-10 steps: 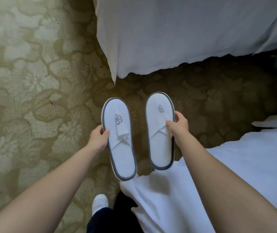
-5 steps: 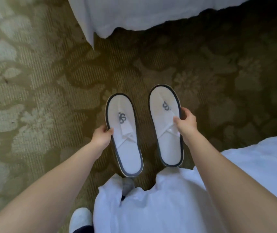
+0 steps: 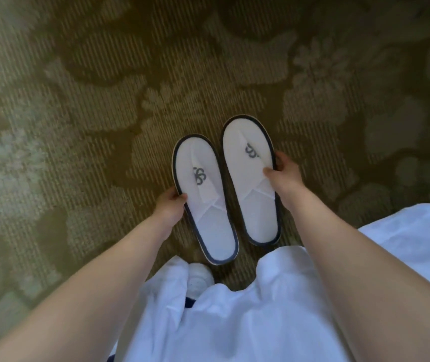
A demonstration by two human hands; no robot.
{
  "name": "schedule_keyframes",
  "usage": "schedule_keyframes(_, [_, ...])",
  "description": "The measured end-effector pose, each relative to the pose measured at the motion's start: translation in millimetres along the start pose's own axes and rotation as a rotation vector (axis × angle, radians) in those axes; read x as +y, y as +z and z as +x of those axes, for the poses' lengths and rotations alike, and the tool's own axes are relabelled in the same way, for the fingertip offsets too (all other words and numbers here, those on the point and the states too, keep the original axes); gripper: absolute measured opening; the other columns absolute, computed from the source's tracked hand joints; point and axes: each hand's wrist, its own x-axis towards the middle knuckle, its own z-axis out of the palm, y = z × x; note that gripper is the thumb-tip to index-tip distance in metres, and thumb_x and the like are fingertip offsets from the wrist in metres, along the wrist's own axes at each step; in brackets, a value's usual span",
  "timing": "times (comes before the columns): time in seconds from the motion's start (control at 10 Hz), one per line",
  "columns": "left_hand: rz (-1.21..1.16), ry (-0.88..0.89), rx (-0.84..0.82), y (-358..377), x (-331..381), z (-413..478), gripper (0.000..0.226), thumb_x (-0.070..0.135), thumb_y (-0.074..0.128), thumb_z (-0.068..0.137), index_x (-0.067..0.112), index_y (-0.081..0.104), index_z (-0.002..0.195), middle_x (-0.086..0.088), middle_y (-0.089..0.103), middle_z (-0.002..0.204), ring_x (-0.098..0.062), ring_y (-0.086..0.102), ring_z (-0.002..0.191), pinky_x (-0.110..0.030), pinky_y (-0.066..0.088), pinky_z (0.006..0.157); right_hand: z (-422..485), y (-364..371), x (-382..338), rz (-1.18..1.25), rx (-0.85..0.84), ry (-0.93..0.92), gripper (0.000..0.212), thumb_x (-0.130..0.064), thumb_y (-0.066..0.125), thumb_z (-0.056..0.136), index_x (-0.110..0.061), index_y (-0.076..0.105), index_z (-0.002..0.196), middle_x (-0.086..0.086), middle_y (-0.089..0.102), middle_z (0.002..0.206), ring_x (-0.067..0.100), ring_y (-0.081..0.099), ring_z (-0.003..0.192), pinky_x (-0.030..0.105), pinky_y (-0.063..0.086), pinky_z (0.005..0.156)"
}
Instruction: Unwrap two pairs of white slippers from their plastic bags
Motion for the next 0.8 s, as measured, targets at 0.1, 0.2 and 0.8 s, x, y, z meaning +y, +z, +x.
schedule_keyframes(0.1, [0.01,0.02,0.03,2.2,-6.3,8.7,0.037,0.015,0.042,0.099,0.01,0.047,0.135,-0.011,0.054,0.135,-0.022,0.052,0.11,-0.032,0.041,0.098,7.6,2.3,5.7,-0.078,-0.01,-0.024,0.051,-0.001,0.044,0.094,-0.012,0.037,0.143,0.011,0.049,0.139,0.026,0.049,0.125,0.029,0.04,0.101])
schedule_keyframes(0.2, [0.031,0.026,0.064,2.1,-7.9,14.1,0.035,0.015,0.044,0.097,0.008,0.049,0.131,-0.012,0.057,0.125,-0.02,0.053,0.098,-0.035,0.046,0.095,8.5,3.4,10.2,-0.207,-0.05,-0.014,0.061,-0.003,0.044,0.093,-0.016,0.024,0.149,0.011,0.04,0.148,0.029,0.042,0.132,0.041,0.036,0.111])
schedule_keyframes(0.8, [0.638,0.232,-0.182,-70.6,94.1,-156.9,0.031,0.024,0.047,0.095,0.009,0.057,0.12,-0.01,0.064,0.112,-0.025,0.061,0.106,-0.033,0.048,0.088,-160.7,-51.7,-73.3,-0.368,-0.195,0.002,0.04,-0.008,0.047,0.094,-0.013,0.048,0.134,0.012,0.051,0.136,0.026,0.048,0.125,0.037,0.041,0.102])
